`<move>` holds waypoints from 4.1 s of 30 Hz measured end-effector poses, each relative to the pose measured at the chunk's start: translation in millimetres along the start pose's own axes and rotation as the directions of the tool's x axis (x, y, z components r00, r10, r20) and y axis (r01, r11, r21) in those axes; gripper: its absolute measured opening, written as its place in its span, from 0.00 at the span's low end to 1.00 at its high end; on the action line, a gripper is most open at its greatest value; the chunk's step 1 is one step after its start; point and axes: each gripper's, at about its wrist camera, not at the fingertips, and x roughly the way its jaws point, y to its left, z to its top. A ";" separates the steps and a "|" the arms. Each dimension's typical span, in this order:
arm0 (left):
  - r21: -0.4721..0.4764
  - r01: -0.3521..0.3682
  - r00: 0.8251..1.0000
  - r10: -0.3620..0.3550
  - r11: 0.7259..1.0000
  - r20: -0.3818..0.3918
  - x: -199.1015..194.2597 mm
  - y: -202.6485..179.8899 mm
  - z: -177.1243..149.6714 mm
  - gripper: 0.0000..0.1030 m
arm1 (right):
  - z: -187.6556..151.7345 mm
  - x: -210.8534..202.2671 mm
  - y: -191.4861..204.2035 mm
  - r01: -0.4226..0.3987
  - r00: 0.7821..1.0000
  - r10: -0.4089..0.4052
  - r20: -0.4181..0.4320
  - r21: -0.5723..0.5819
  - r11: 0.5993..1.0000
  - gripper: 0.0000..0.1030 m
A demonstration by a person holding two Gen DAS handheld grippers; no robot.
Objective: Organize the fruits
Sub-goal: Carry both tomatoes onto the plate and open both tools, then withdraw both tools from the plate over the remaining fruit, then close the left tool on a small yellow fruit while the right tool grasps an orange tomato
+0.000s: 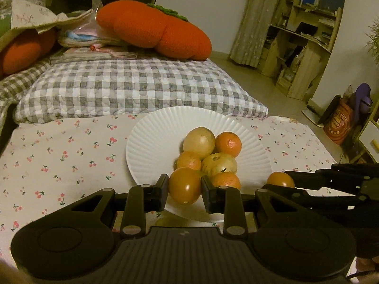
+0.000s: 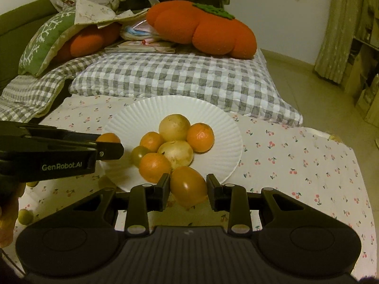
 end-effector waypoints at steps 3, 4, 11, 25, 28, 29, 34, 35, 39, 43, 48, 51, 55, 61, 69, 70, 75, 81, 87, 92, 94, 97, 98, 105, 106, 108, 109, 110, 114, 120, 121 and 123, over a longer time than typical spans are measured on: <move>-0.020 0.002 1.000 -0.002 1.000 -0.008 4.3 4.9 0.6 0.15 | -0.1 4.5 3.4 0.008 1.000 -0.008 0.005 -0.025 1.000 0.29; -0.028 0.005 1.000 -0.005 1.000 -0.010 5.3 6.8 0.6 0.15 | 0.3 4.9 4.3 0.009 1.000 -0.009 0.009 -0.033 0.999 0.29; -0.079 0.030 0.999 -0.032 0.996 -0.033 11.1 17.9 -1.4 0.16 | 0.3 16.5 7.0 0.006 1.000 -0.006 0.002 -0.053 0.999 0.29; -0.203 0.093 0.995 -0.098 0.975 -0.019 -4.8 27.7 0.0 0.26 | 10.4 -5.4 -7.2 -0.026 0.999 0.023 0.050 0.057 0.998 0.36; -0.226 0.090 0.996 -0.094 0.970 -0.006 -13.7 31.7 2.5 0.30 | 12.2 -15.8 -16.2 -0.045 0.997 0.037 0.072 0.109 0.993 0.41; -0.229 0.085 0.996 -0.089 0.970 -0.005 -16.4 32.6 2.9 0.31 | 12.3 -19.6 -19.5 -0.052 0.996 0.042 0.078 0.130 0.990 0.42; -0.259 0.078 0.997 -0.081 0.963 -0.003 -29.9 37.3 3.0 0.38 | 10.1 -33.9 -27.8 -0.114 0.991 0.095 0.098 0.210 0.971 0.65; -0.265 0.077 0.997 -0.080 0.961 -0.001 -33.1 38.0 3.1 0.40 | 8.9 -37.6 -27.2 -0.128 0.989 0.107 0.104 0.217 0.968 0.66; -0.255 0.035 0.999 -0.036 0.966 0.001 -47.5 37.9 2.4 0.43 | 5.9 -50.1 -20.0 -0.130 0.987 0.108 0.117 0.191 0.973 0.75; -0.215 -0.053 0.998 0.057 0.975 0.012 -64.6 33.5 -2.0 0.45 | -0.2 -56.1 -12.6 -0.118 0.989 0.103 0.104 0.159 0.980 0.80; -0.198 -0.121 0.992 0.125 0.973 0.008 -76.6 33.4 -7.7 0.47 | -7.1 -62.6 1.4 -0.124 0.988 0.112 0.104 0.119 0.985 0.88; -0.186 -0.146 0.989 0.149 0.972 0.003 -83.9 32.7 -12.4 0.51 | -11.1 -69.5 13.3 -0.080 0.990 0.072 0.125 0.058 0.995 0.92; -0.187 -0.151 0.988 0.153 0.971 -0.005 -91.8 33.1 -17.8 0.55 | -16.2 -74.3 17.6 -0.069 0.989 0.064 0.135 0.035 0.997 0.95; -0.190 -0.186 0.982 0.186 0.964 -0.017 -99.6 35.0 -25.8 0.75 | -23.2 -74.9 20.3 -0.052 0.992 0.049 0.116 0.023 0.998 0.99; -0.195 -0.200 0.980 0.191 0.960 -0.062 -103.3 42.2 -31.2 0.84 | -30.4 -72.3 17.6 -0.102 0.993 0.095 0.066 0.121 0.987 0.99; -0.200 -0.201 0.979 0.191 0.959 -0.066 -103.9 44.1 -31.2 0.84 | -31.3 -71.6 16.6 -0.105 0.993 0.097 0.061 0.141 0.984 0.99; -0.239 -0.206 0.978 0.190 0.949 -0.087 -109.1 60.1 -29.1 0.87 | -34.4 -69.3 15.0 -0.127 0.992 0.123 0.033 0.176 0.976 0.99; -0.339 -0.231 0.972 0.202 0.912 -0.119 -115.9 97.8 -26.9 0.88 | -36.8 -63.1 15.9 -0.125 0.992 0.130 -0.011 0.186 0.975 0.99; -0.306 -0.295 0.949 0.241 0.905 -0.203 -97.1 111.5 -34.5 0.88 | -40.5 -52.3 19.6 -0.096 0.992 0.110 -0.068 0.187 0.978 0.94; -0.254 -0.336 0.928 0.272 0.907 -0.256 -75.4 114.1 -43.8 0.88 | -43.6 -46.5 17.4 -0.069 0.991 0.090 -0.101 0.199 0.978 0.85; -0.216 -0.365 0.915 0.305 0.906 -0.265 -67.9 114.6 -46.8 0.86 | -45.2 -43.5 13.2 -0.058 0.990 0.085 -0.113 0.220 0.974 0.78; -0.214 -0.353 0.914 0.287 0.911 -0.286 -60.5 116.3 -51.8 0.76 | -48.3 -39.1 7.7 -0.040 0.989 0.075 -0.131 0.251 0.967 0.72; -0.223 -0.345 0.916 0.276 0.912 -0.291 -58.6 116.8 -53.1 0.73 | -48.9 -37.9 6.7 -0.035 0.988 0.071 -0.134 0.258 0.965 0.71; -0.216 -0.346 0.913 0.275 0.913 -0.302 -49.1 115.5 -57.6 0.63 | -54.3 -25.0 13.4 -0.033 0.982 0.075 -0.174 0.236 0.971 0.59; -0.219 -0.343 0.913 0.269 0.914 -0.306 -48.1 115.6 -58.5 0.63 | -54.2 -24.0 14.1 -0.033 0.981 0.076 -0.178 0.232 0.972 0.58; -0.227 -0.337 0.914 0.259 0.914 -0.314 -46.5 116.2 -59.7 0.61 | -54.7 -21.6 15.8 -0.031 0.980 0.074 -0.185 0.227 0.973 0.57; -0.230 -0.336 0.914 0.258 0.913 -0.314 -45.8 116.8 -59.7 0.60 | -54.9 -21.1 16.2 -0.030 0.979 0.074 -0.188 0.225 0.974 0.56; -0.232 -0.337 0.914 0.258 0.912 -0.313 -45.7 117.4 -59.7 0.59 | -55.3 -20.3 16.8 -0.029 0.979 0.073 -0.191 0.223 0.974 0.55; -0.239 -0.333 0.916 0.253 0.912 -0.311 -45.1 118.3 -59.7 0.51 | -56.5 -17.7 19.6 -0.028 0.976 0.073 -0.203 0.213 0.977 0.52; -0.246 -0.328 0.919 0.248 0.912 -0.305 -44.2 118.5 -59.2 0.39 | -57.0 -16.0 22.5 -0.041 0.974 0.085 -0.210 0.204 0.978 0.44; -0.246 -0.328 0.920 0.249 0.912 -0.304 -44.3 118.4 -59.3 0.38 | -57.0 -15.7 22.9 -0.042 0.974 0.086 -0.211 0.204 0.978 0.43; -0.245 -0.328 0.920 0.250 0.912 -0.302 -44.4 118.3 -59.4 0.34 | -57.5 -14.6 23.4 -0.045 0.972 0.089 -0.215 0.201 0.978 0.41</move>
